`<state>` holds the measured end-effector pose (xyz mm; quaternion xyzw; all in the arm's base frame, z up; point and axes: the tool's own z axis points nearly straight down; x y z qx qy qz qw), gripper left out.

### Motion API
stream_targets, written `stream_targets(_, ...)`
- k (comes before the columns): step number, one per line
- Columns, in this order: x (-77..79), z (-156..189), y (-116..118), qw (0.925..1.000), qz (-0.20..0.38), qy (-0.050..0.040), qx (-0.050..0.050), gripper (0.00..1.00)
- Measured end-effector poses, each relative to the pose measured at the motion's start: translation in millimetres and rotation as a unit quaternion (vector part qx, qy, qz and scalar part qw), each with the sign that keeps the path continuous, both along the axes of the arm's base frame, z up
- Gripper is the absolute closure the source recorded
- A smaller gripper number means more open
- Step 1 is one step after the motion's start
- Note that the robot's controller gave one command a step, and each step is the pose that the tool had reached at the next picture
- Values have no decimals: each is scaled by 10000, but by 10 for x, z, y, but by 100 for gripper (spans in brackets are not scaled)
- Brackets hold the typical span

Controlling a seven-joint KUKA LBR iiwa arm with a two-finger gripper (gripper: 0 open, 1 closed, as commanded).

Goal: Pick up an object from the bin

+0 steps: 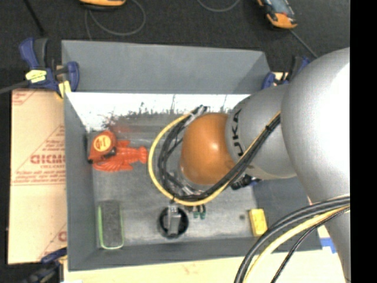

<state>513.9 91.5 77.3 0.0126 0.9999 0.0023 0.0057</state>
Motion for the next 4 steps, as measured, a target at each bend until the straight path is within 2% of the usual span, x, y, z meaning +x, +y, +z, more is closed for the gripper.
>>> stream_targets(1, -151, -24, -76, 9996, 294, -13, -5, 0)
stream_targets(2, -221, -44, -493, 9999, -119, 51, -5, 100)
stream_targets(3, -221, -44, -493, 9999, -126, 51, -4, 100)
stream_targets(4, 34, 994, -391, 9999, -119, 47, -17, 100)
